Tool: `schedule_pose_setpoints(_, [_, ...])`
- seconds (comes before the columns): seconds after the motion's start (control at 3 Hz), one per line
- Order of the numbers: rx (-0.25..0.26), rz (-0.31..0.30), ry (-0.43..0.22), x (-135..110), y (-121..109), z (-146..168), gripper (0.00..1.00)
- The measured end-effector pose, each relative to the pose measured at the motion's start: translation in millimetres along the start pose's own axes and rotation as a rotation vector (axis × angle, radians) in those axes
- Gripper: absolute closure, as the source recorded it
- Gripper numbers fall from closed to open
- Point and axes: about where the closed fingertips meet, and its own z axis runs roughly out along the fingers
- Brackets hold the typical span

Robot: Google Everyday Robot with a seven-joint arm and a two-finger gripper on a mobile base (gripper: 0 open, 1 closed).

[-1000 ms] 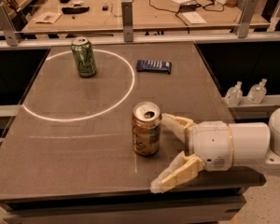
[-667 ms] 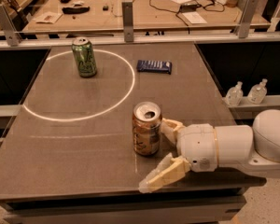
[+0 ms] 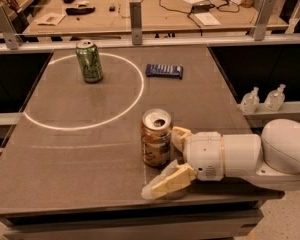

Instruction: Move orange can near rxbar blueberry

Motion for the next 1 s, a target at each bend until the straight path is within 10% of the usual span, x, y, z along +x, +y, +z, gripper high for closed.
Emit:
schedule_pose_setpoints(0.67, [0.049,0.008,-0.07,-29,-34,-5,0.0])
schedule_pose_setpoints(1.0, [0.058,-0.004,-0.074,-37,-42,-6,0.16])
